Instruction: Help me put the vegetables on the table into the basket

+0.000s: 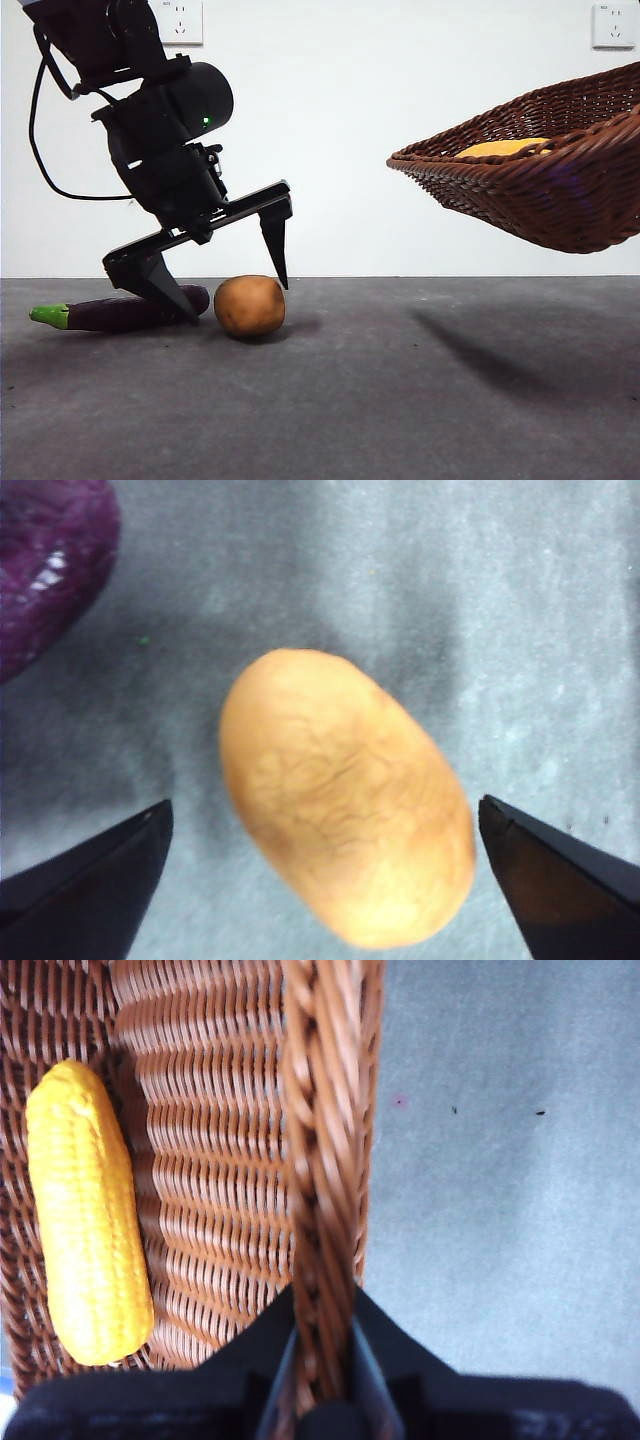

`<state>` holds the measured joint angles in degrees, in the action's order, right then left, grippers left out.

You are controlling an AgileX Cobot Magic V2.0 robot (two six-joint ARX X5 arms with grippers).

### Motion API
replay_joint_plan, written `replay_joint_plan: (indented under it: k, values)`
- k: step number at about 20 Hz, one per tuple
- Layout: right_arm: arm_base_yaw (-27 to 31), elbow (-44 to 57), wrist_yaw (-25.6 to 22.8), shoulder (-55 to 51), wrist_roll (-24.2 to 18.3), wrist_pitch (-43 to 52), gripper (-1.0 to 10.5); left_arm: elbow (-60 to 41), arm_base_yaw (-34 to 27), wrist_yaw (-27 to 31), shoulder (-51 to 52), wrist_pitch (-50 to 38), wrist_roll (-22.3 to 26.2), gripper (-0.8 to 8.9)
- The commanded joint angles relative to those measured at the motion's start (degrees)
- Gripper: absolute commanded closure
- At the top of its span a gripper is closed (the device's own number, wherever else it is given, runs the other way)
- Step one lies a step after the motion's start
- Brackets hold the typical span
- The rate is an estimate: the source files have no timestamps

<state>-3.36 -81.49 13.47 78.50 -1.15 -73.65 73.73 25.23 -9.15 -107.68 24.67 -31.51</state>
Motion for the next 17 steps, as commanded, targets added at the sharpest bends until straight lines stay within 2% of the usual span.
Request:
replay_joint_plan:
  k: [1, 2, 3, 5, 6, 9, 10, 12, 17]
  values:
    - [0.0, 0.42, 0.7, -0.11, -0.39, 0.5, 9.6, -0.13, 0.35, 1.42, -0.98, -0.2, 0.63, 3.41]
    - [0.0, 0.42, 0.7, -0.11, -0.39, 0.5, 9.6, -0.13, 0.37, 1.4, -1.01, 0.17, 0.63, 4.16]
    - [0.0, 0.42, 0.7, -0.11, -0.39, 0.55, 9.6, -0.13, 0.42, 1.31, -1.09, 0.57, 0.66, 4.51]
    - [0.0, 0.42, 0.74, -0.11, -0.39, 0.55, 9.6, -0.13, 0.9, 1.7, -1.2, 0.9, 0.7, 4.74]
    - [0.0, 0.42, 1.09, -0.11, -0.39, 0.52, 9.6, -0.13, 0.96, 1.86, -1.2, 0.87, 0.98, 5.31]
    - [0.0, 0.42, 2.21, -0.11, -0.5, 0.42, 9.6, -0.13, 0.96, 1.84, -1.2, 0.92, 3.76, 7.94]
    - [0.0, 0.42, 2.21, -0.11, -0.57, 0.26, 9.6, -0.13, 0.96, 1.6, -1.2, 0.94, 4.46, 8.26]
    - [0.0, 0.42, 2.21, -0.11, -0.57, 0.35, 9.6, 0.35, 0.7, 0.28, -0.87, 2.1, 5.53, 8.24]
    - [0.0, 0.42, 2.19, -0.11, -0.57, 0.42, 9.6, 5.38, 1.42, -5.27, 5.73, 11.02, 14.47, 8.22]
